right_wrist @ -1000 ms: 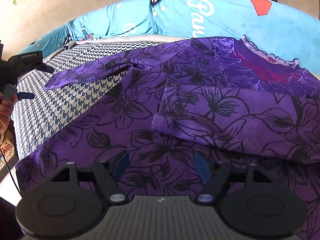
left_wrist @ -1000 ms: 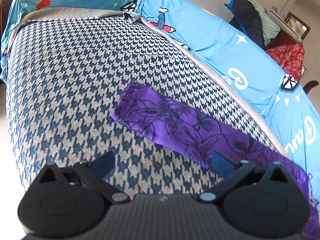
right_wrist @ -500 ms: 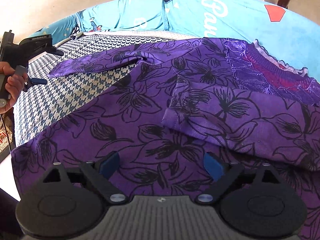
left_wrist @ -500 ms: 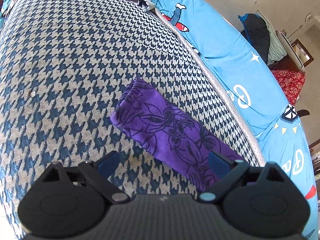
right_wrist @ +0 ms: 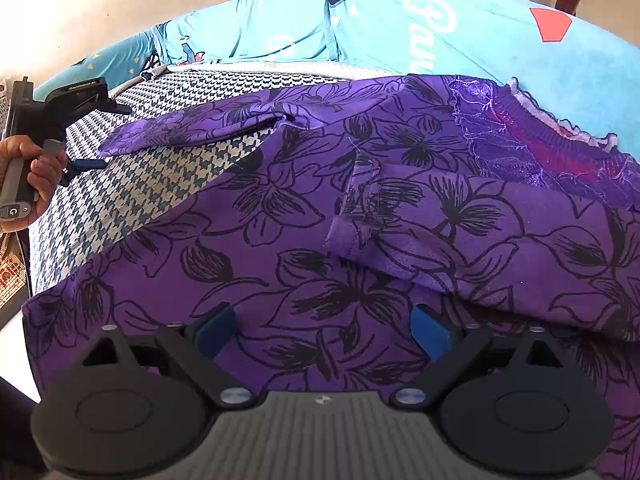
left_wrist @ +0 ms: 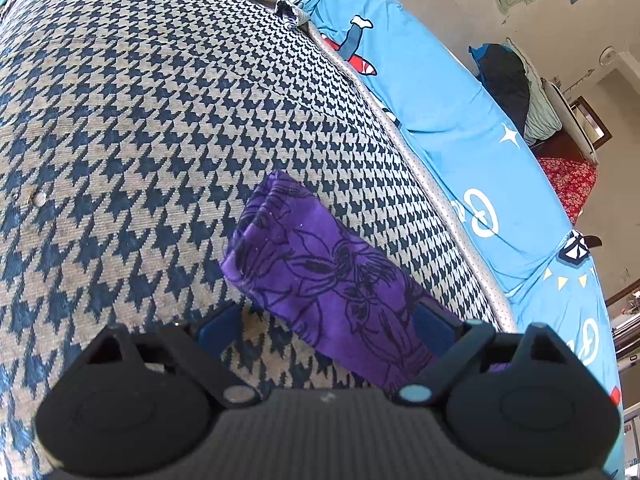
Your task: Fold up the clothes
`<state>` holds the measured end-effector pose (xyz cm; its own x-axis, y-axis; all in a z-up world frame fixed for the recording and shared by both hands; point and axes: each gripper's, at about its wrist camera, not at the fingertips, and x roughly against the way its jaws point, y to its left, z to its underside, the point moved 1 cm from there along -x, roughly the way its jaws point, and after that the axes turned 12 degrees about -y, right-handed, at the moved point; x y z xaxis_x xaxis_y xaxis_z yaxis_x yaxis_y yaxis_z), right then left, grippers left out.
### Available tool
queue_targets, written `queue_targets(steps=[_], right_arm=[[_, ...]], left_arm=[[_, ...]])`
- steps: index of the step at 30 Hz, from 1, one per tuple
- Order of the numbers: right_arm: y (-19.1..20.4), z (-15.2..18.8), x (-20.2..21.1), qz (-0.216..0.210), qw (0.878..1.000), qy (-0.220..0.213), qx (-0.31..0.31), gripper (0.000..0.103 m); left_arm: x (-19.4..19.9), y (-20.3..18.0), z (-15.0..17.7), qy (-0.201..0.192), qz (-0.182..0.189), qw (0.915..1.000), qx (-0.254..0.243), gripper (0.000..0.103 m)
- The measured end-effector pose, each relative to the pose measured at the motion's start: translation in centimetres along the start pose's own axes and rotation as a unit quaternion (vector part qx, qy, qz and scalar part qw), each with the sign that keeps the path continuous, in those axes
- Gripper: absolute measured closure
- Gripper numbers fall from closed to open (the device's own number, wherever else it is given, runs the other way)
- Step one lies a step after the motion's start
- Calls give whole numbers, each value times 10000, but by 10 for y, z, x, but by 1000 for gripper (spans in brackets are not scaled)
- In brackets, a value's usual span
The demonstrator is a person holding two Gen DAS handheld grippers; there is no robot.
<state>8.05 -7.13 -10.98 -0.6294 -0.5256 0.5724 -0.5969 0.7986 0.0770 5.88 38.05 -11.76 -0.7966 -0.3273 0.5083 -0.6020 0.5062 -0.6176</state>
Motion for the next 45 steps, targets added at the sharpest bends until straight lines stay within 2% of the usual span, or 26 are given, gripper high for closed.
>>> queue_targets(steps=[5,8,16,17,19,20,21,25,29,34,36,42,45], right_arm=[[-1,0,0,-4,10000,-11,-47,7],[-2,-1,0,-16,10000,-8,-54,7],[-4,-2,-2,-14,10000,-6,-84,7],[-4,-2,-3,-11,10000,-8,-90,7],[-4,-2,-3,-5,10000,-8,-92,7],[-4,-2,-3,-4,10000,-8,-88,7],[-4,-2,-3,-5,10000,-8,-84,7],[-4,-3,-3,-3,10000,-6,-87,7],[-4,-3,-4,0,9999,-6,-105,7],[-5,-3,-4,3,9999,-8,-135,7],[-5,-3,-4,6,9999,-7,-136,7],[-8,-5,-4,-1,9996,-9,-292,7],[-13,-8,-2,2,9986,-41,-531,8]], left_arm=[[-6,-3,2,-135,15,9999,-80,4],[-9,-3,2,-253,51,9996,60,1],[-16,-1,-3,-444,5,9984,344,2],[-16,-1,-3,-472,-33,9981,390,5],[-17,0,-4,-472,-108,9979,435,22],[-17,0,-4,-454,-155,9978,455,40],[-18,2,-4,-444,-217,9977,472,49],[-19,7,-6,-468,-378,9961,650,63],[-20,5,-6,-490,-546,9959,521,79],[-19,0,-4,-513,-743,9955,298,87],[-19,-2,-4,-504,-776,9955,209,94],[-16,-27,-2,-520,-432,9977,70,95],[-12,-50,3,-485,-125,9987,-29,95]])
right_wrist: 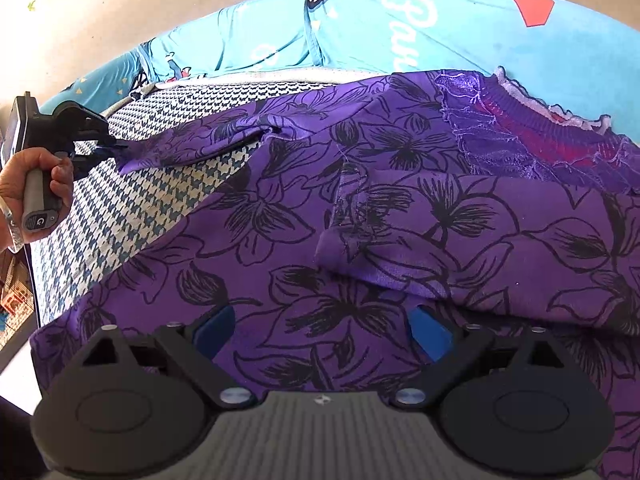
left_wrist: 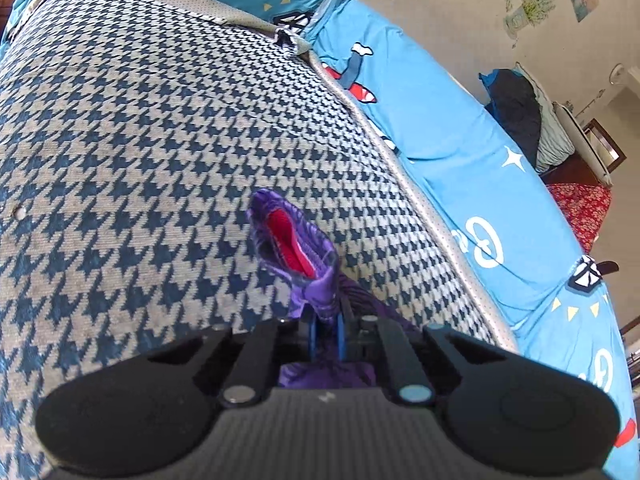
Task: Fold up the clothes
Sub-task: 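Grasp the other sleeve cuff with the left gripper and lift it toward the collar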
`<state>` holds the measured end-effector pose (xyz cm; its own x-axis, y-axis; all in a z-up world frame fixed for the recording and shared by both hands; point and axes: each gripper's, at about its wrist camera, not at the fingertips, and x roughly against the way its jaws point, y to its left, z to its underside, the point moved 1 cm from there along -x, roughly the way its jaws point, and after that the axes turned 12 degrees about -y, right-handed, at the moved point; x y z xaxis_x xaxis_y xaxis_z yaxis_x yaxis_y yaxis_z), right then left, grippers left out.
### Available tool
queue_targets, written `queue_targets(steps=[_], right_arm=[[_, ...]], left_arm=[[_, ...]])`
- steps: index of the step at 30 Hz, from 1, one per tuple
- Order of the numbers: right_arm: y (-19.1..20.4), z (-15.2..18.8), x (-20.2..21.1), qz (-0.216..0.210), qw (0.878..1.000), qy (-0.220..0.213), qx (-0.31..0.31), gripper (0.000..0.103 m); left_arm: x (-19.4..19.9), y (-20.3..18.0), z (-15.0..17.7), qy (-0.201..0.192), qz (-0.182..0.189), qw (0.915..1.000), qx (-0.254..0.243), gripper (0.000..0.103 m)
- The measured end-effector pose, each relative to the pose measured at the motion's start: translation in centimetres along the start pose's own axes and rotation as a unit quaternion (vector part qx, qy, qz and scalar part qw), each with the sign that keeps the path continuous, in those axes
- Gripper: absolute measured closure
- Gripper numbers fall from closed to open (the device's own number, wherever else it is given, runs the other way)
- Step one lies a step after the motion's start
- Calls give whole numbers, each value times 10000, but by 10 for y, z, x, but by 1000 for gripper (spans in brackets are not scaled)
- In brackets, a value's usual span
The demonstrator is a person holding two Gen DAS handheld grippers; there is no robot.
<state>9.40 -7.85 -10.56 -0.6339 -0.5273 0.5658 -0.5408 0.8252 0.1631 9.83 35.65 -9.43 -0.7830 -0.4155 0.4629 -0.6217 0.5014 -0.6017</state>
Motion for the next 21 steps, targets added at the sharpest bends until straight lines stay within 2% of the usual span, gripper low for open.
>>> queue_targets(steps=[5,10,17,21], right_arm=[[-9,-7,4,128,9997,-90,-212,9],[-21,-20,12,240,9984,-297,-408,9],[-44,-41,29,461,9946,-672,-647,9],[-71,-53,40,703,9884,-867,-1031,9]], left_arm=[[11,-49,16,158,616,9974,-345,95],[24,-98,46,426,1224,9897,-605,95],[47,-157,104,999,1931,9725,-833,95],[64,-186,140,1333,2357,9563,-1099,95]])
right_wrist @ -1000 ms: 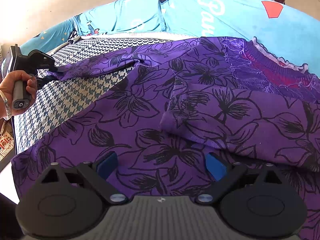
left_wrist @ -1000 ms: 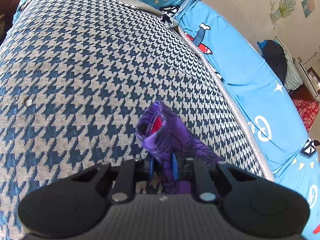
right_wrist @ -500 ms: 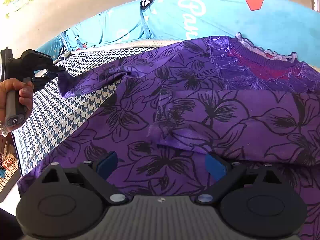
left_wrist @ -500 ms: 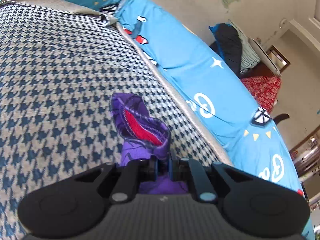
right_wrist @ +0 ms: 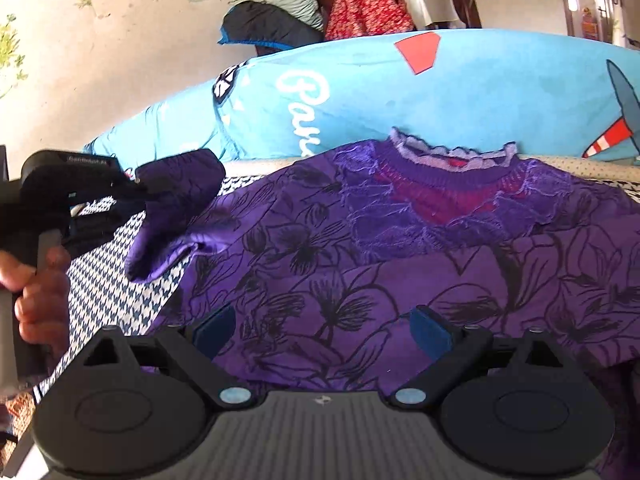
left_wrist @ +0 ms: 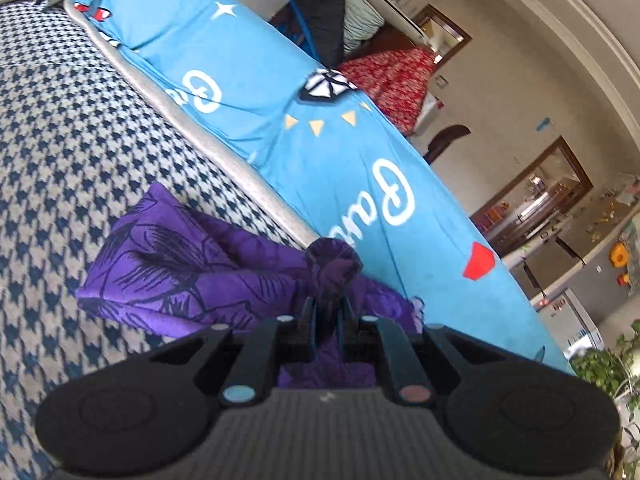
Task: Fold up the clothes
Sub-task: 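Grasp the other sleeve cuff with the left gripper and lift it toward the collar, then lay the held sleeve across the blouse body and open the left gripper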
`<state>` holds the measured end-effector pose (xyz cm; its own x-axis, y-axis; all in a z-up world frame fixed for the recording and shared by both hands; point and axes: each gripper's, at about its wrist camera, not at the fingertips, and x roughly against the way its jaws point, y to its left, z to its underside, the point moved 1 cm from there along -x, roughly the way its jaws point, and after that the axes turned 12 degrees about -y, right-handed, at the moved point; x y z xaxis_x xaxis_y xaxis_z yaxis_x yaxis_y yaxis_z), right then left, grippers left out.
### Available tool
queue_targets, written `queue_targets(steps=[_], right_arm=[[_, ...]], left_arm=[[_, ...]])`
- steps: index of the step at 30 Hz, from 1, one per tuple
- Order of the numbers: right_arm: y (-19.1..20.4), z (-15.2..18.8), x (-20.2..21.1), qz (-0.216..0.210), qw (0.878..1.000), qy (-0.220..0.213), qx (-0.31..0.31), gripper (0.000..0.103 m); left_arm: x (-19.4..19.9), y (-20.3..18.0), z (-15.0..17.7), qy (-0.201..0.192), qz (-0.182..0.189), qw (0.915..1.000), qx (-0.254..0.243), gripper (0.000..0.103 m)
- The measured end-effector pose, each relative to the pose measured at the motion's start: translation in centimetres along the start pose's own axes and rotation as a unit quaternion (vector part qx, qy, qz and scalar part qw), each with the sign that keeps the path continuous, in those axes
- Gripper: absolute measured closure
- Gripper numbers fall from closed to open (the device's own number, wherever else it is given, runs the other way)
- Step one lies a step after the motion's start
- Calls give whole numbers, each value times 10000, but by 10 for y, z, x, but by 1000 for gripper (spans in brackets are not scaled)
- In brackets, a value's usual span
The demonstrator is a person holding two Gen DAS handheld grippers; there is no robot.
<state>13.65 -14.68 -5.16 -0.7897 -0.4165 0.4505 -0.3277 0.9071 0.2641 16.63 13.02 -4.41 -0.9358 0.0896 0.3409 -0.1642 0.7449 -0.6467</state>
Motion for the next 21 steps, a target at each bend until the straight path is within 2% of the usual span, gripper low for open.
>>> queue_targets(steps=[4,6,10,13,15,16,19,20,21], right_arm=[[-31,-19,6,231,9982,-237,-506,8],[-46,-27,9,260,9957,-314,-831,8],[-68,-30,7,224,9888,-205,-1459,8],[-70,-26,1,133,9862,-45,-1652,8],[-69,-24,-2,103,9860,6,-1663,8],[-67,-23,-3,100,9866,16,-1627,8],[-63,-18,-9,153,9885,93,-1500,8],[-63,-16,-10,145,9885,124,-1499,8],[-62,-15,-12,128,9883,147,-1514,9]], left_arm=[[-3,-30,29,334,380,9985,-199,95],[-6,-40,46,540,449,9971,-302,95],[-9,-54,82,1072,609,9911,-513,95],[-10,-58,105,1452,542,9846,-815,86],[-9,-58,114,1649,464,9805,-961,64],[-7,-58,117,1712,429,9793,-993,61],[5,-59,111,1779,440,9782,-977,34],[10,-60,108,1710,404,9792,-1014,16],[17,-61,104,1629,363,9803,-1056,7]])
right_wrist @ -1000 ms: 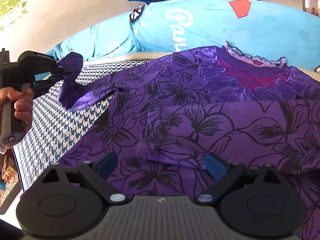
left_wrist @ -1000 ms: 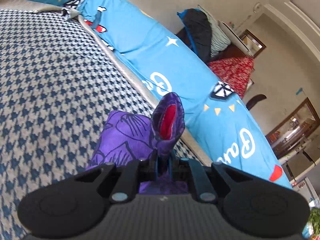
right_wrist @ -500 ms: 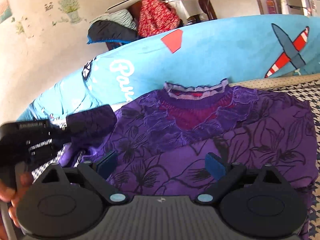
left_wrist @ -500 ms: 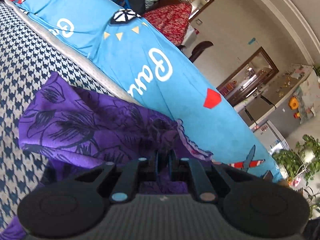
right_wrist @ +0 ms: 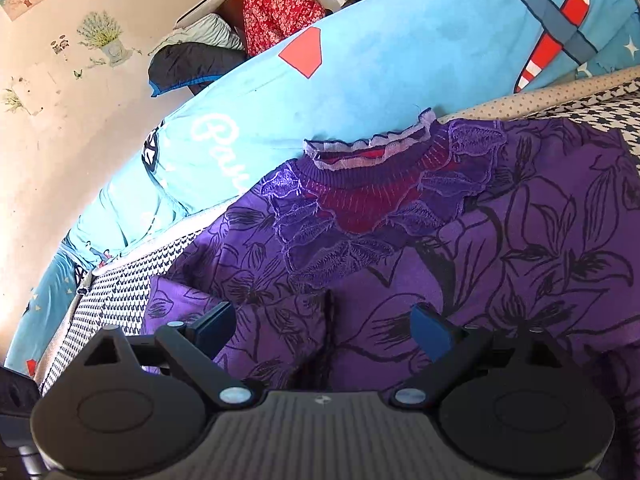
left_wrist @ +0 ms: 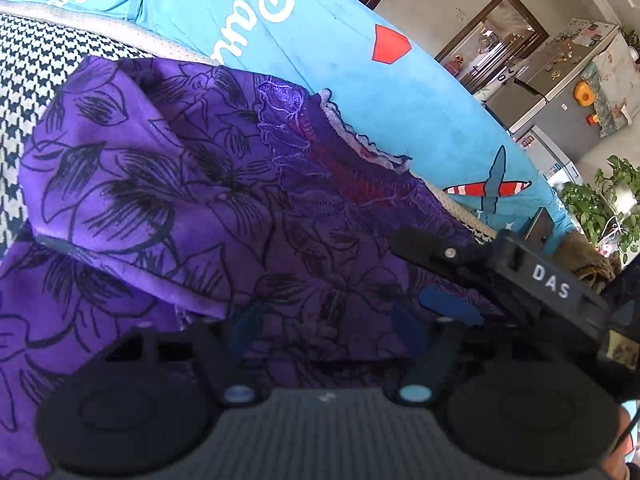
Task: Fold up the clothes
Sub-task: 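Lay the held sleeve across the blouse body and open the left gripper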
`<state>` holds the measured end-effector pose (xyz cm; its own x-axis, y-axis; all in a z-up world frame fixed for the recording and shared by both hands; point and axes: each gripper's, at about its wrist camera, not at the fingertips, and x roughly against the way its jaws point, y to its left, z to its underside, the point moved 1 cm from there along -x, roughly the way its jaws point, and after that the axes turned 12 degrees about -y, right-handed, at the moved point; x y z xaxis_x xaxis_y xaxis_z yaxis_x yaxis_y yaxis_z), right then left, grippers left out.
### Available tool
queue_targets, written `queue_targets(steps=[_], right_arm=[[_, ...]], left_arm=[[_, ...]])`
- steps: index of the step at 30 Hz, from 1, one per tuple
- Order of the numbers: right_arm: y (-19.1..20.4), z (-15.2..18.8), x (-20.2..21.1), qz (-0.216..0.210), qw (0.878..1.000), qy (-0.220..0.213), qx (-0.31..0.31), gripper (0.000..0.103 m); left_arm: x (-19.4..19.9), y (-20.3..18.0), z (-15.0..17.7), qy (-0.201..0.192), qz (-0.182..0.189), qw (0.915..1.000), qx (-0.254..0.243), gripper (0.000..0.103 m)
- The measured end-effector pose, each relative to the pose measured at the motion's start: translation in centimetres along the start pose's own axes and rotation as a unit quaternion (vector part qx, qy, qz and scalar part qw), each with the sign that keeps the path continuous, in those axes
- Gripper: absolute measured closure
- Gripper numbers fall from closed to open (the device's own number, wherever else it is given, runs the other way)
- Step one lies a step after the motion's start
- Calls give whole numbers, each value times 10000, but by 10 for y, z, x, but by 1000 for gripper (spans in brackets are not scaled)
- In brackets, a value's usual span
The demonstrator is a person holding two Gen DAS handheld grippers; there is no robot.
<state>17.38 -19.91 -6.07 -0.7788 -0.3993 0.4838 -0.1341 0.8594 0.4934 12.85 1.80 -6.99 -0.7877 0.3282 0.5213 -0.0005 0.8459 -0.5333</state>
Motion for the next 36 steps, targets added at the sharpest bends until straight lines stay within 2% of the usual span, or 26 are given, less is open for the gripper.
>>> queue_targets(steps=[3,8,12,16,21,25,26,27,29,33,36], right_arm=[[3,4,-5,-22,9999,38,93,9],[16,20,-18,124,9975,3,702,14],[25,35,-28,174,9912,-52,1310,21],[23,41,-32,143,9898,-167,1407,26],[23,43,-34,30,9893,-303,1428,47],[26,45,-36,-65,9890,-359,1433,53],[27,46,-36,-78,9888,-371,1443,58],[27,47,-36,-69,9888,-384,1443,72],[27,46,-36,-46,9890,-419,1418,92],[27,41,-30,-82,9898,-568,1302,96],[33,33,-18,-135,9864,-870,1385,96]], left_arm=[[21,8,-8,-295,-272,9992,-40,5],[34,34,-23,-624,-1044,9926,-16,5],[40,49,-26,-650,-1179,9909,88,5],[42,57,-28,-593,-1141,9914,225,5],[39,67,-30,-529,-1289,9893,437,4],[35,75,-28,-374,-1555,9856,550,4],[34,77,-27,-322,-1623,9846,569,4],[33,80,-26,-278,-1675,9836,610,4],[32,85,-23,-196,-1762,9816,714,4],[29,92,-18,-102,-1885,9786,820,4],[27,91,-15,-53,-1964,9777,749,4]])
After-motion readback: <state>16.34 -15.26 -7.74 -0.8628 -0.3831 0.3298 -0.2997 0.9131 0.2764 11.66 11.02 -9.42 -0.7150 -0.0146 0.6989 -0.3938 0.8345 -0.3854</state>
